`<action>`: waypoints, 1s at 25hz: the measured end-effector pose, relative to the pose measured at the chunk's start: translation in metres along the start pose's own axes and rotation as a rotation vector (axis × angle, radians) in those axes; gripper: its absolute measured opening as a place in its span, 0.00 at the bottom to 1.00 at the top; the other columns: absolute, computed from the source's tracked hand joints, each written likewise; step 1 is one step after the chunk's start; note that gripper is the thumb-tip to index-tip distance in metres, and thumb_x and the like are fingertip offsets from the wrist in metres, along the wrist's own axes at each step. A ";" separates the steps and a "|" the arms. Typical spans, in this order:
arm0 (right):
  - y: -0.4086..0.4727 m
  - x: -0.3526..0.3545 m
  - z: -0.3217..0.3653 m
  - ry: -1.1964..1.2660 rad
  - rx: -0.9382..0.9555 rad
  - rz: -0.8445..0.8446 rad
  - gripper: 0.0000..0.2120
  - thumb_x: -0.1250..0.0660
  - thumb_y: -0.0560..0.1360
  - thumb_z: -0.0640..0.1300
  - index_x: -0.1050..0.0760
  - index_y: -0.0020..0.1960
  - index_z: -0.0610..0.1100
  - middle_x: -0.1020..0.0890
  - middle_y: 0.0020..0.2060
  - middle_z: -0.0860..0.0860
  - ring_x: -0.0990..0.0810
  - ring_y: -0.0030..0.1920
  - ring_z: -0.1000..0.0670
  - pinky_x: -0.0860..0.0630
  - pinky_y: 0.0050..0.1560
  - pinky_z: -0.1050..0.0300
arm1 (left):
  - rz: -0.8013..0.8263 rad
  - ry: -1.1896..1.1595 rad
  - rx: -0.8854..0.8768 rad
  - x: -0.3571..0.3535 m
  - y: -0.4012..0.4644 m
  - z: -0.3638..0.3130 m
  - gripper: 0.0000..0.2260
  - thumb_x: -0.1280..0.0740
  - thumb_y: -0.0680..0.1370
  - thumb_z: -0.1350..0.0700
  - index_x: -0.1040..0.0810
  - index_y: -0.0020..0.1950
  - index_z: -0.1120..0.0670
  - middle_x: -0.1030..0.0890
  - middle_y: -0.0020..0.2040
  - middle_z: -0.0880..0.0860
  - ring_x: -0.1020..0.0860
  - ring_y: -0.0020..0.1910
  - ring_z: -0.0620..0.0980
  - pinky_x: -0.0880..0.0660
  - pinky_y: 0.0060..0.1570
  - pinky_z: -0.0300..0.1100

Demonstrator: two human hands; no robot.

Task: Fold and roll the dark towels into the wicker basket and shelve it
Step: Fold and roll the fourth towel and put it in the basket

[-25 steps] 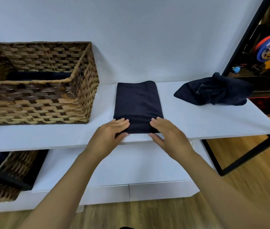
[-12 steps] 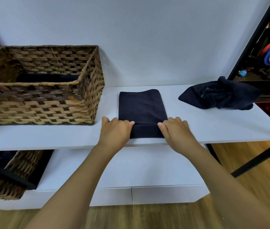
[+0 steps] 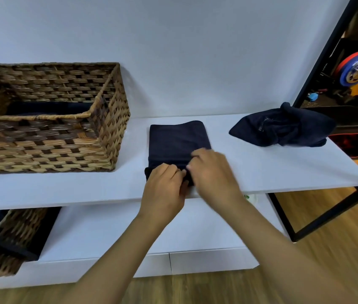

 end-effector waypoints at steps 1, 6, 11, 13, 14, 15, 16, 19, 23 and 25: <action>-0.005 -0.006 0.012 0.189 0.027 0.055 0.08 0.35 0.78 0.41 0.18 0.52 0.41 0.19 0.56 0.46 0.22 0.57 0.43 0.25 0.55 0.47 | -0.004 -0.035 0.006 -0.001 -0.003 0.003 0.05 0.31 0.75 0.63 0.18 0.48 0.61 0.20 0.42 0.55 0.23 0.42 0.54 0.26 0.49 0.45; -0.042 -0.029 0.009 0.143 0.034 0.130 0.29 0.50 0.84 0.56 0.38 0.79 0.41 0.36 0.78 0.48 0.42 0.79 0.49 0.48 0.79 0.54 | 0.126 -0.092 -0.010 0.002 -0.013 0.029 0.16 0.31 0.79 0.59 0.20 0.66 0.57 0.17 0.62 0.53 0.21 0.63 0.52 0.27 0.69 0.49; -0.048 -0.026 -0.030 0.114 -0.012 -0.074 0.20 0.31 0.78 0.45 0.23 0.68 0.39 0.21 0.67 0.45 0.25 0.70 0.45 0.27 0.68 0.50 | 0.096 -0.128 0.056 0.004 -0.022 0.035 0.19 0.28 0.78 0.58 0.22 0.69 0.56 0.20 0.66 0.51 0.25 0.67 0.50 0.33 0.73 0.45; -0.049 -0.019 -0.041 0.167 -0.152 -0.045 0.22 0.27 0.76 0.48 0.22 0.67 0.43 0.20 0.65 0.50 0.24 0.68 0.48 0.25 0.59 0.56 | 0.112 -0.158 0.084 0.005 -0.012 0.035 0.19 0.26 0.77 0.58 0.21 0.68 0.56 0.18 0.63 0.52 0.23 0.63 0.51 0.28 0.68 0.47; -0.046 -0.018 -0.043 0.181 -0.187 -0.002 0.22 0.27 0.76 0.49 0.22 0.67 0.44 0.20 0.64 0.52 0.24 0.66 0.48 0.24 0.55 0.57 | 0.124 -0.166 0.105 0.006 -0.009 0.036 0.18 0.26 0.77 0.57 0.21 0.66 0.57 0.18 0.61 0.52 0.22 0.60 0.52 0.25 0.64 0.48; -0.043 -0.016 -0.043 0.169 -0.191 0.026 0.20 0.29 0.77 0.50 0.22 0.66 0.44 0.19 0.62 0.52 0.24 0.62 0.47 0.22 0.54 0.55 | 0.131 -0.159 0.118 0.007 -0.006 0.035 0.17 0.26 0.77 0.57 0.20 0.65 0.57 0.17 0.59 0.52 0.22 0.57 0.52 0.24 0.60 0.48; -0.040 -0.015 -0.042 0.135 -0.177 0.044 0.17 0.30 0.78 0.50 0.22 0.64 0.44 0.19 0.59 0.52 0.24 0.58 0.46 0.23 0.53 0.52 | 0.139 -0.137 0.115 0.008 -0.005 0.034 0.15 0.27 0.78 0.57 0.20 0.64 0.57 0.17 0.56 0.52 0.22 0.55 0.53 0.23 0.57 0.49; -0.036 -0.009 -0.032 0.046 -0.128 0.100 0.11 0.38 0.82 0.50 0.23 0.56 0.44 0.23 0.52 0.50 0.28 0.52 0.45 0.31 0.54 0.50 | 0.148 -0.037 0.082 0.018 -0.009 0.031 0.10 0.32 0.81 0.55 0.20 0.61 0.56 0.17 0.50 0.51 0.23 0.48 0.54 0.25 0.49 0.49; -0.005 0.000 -0.031 0.003 -0.287 0.370 0.22 0.53 0.85 0.53 0.28 0.43 0.45 0.28 0.47 0.50 0.32 0.49 0.45 0.36 0.53 0.50 | 0.384 0.034 0.285 0.023 0.025 0.032 0.15 0.47 0.86 0.49 0.24 0.52 0.54 0.19 0.47 0.52 0.23 0.45 0.55 0.29 0.45 0.47; 0.017 -0.003 -0.031 -0.053 -0.356 0.494 0.23 0.54 0.85 0.55 0.31 0.40 0.44 0.28 0.44 0.49 0.29 0.51 0.44 0.36 0.54 0.48 | 0.524 0.149 0.392 0.017 0.043 0.036 0.15 0.48 0.87 0.48 0.26 0.52 0.54 0.21 0.51 0.53 0.23 0.49 0.55 0.30 0.45 0.47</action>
Point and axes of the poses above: each hand's wrist, its own y-axis towards the middle knuckle, its own x-axis out of the back of the hand, z = x × y, the point moved 3 cm from there along y, towards the middle knuckle
